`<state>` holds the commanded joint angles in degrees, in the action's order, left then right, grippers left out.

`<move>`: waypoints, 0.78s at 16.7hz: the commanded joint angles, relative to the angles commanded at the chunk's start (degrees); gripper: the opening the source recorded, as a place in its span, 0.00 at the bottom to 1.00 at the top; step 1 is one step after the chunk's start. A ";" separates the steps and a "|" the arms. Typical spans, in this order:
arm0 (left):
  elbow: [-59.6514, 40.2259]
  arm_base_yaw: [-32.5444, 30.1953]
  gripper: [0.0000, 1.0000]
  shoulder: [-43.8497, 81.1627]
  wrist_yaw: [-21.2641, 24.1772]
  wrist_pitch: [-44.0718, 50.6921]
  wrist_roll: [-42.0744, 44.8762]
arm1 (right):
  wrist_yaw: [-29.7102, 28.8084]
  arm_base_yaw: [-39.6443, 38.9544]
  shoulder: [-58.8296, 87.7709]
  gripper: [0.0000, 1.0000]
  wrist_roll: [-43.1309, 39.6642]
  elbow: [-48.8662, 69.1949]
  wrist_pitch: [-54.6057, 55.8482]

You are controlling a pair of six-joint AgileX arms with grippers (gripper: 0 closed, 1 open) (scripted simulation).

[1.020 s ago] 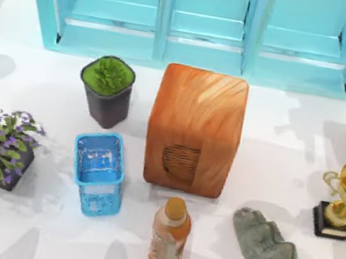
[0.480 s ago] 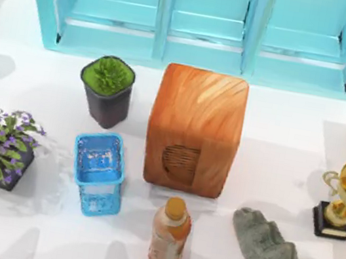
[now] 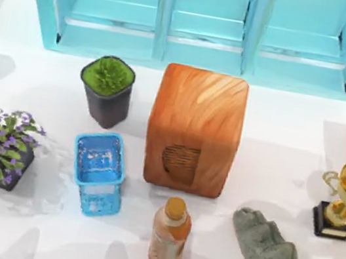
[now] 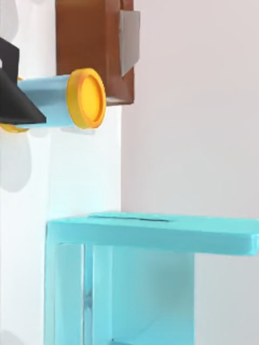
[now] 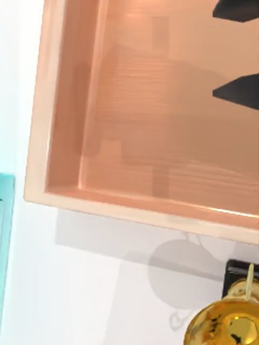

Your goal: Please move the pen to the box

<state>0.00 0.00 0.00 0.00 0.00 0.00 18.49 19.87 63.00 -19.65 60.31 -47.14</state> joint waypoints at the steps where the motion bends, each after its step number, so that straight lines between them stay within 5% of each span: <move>1: 0.00 0.00 1.00 0.00 0.00 0.00 0.00 | -0.04 -0.06 0.01 0.00 0.03 -0.14 0.13; 13: 0.00 0.00 1.00 0.00 0.00 0.00 0.00 | -1.73 -2.53 2.81 0.00 2.11 -9.67 14.20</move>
<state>0.00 0.00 0.00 0.00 0.00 0.00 16.76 17.34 65.80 -17.54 50.64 -32.94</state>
